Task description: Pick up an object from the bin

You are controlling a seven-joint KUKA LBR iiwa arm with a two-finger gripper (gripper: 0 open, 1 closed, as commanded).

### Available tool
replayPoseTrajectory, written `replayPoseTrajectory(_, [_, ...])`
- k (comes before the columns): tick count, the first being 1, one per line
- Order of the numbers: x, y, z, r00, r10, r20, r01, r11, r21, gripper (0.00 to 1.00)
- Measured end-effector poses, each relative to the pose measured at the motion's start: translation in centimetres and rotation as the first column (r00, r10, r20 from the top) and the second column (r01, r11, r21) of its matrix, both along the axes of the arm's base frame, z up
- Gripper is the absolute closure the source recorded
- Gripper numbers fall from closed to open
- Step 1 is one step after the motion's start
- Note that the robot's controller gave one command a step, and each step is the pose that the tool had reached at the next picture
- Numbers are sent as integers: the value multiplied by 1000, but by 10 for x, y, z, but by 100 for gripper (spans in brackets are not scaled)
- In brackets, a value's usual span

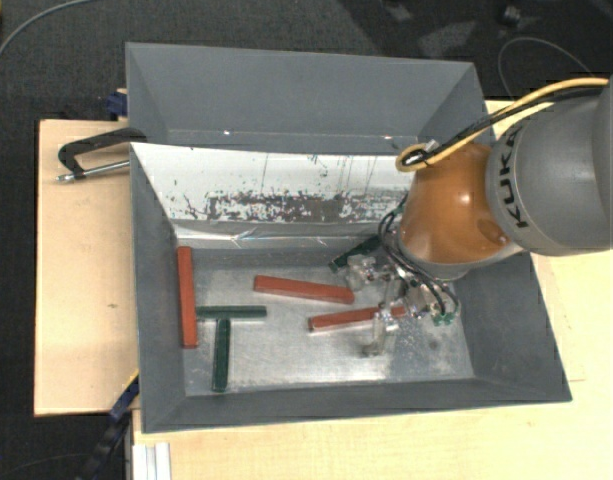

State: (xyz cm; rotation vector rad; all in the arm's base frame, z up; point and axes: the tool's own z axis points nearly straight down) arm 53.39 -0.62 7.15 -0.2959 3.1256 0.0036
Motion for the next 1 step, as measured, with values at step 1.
replayPoseTrajectory(1, [1,-4,2,1000,-2,5,2,1000,-4,100])
